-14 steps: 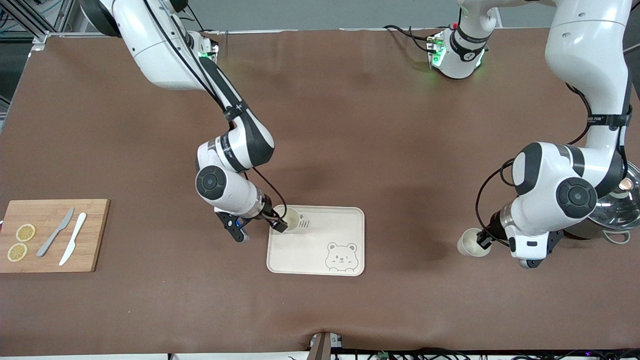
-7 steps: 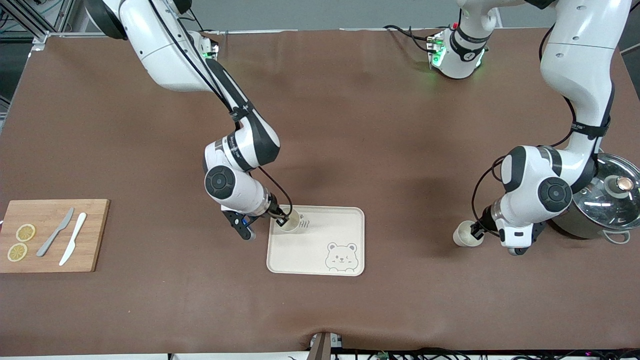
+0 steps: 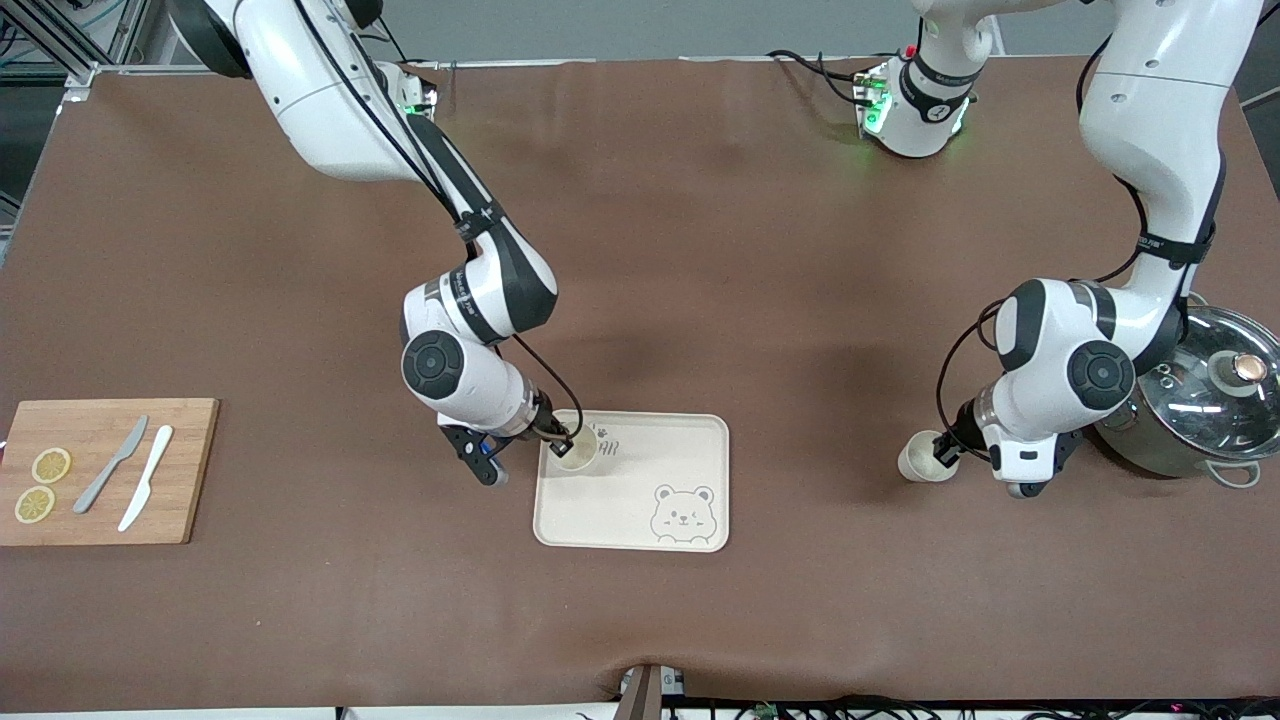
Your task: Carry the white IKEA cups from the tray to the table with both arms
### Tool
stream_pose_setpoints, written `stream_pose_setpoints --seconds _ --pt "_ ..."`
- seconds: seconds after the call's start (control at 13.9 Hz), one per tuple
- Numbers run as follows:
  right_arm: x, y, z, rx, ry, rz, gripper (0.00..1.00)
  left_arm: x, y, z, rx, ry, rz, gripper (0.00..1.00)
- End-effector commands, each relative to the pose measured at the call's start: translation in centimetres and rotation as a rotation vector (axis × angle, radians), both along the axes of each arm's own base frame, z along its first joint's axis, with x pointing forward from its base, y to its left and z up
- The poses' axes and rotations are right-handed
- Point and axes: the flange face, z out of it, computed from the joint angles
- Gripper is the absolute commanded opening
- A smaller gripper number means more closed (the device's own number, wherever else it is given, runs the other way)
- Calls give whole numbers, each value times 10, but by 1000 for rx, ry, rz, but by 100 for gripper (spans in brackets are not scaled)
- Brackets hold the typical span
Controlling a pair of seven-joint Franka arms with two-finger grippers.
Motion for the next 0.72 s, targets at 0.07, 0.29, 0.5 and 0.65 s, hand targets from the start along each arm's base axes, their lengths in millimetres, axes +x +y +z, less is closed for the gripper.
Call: stream_pose_setpoints --seconds 0.07,0.29,0.5,0.65 --pt "11 -25 38 8 28 8 0 -15 1 6 -9 11 16 25" --pt "14 -69 74 7 52 157 0 -9 5 27 -7 -27 25 100" --pt "10 -129 93 -33 103 317 0 -3 7 63 2 -76 24 100" --pt "-6 -165 100 -102 89 488 0 4 8 97 11 -104 17 100"
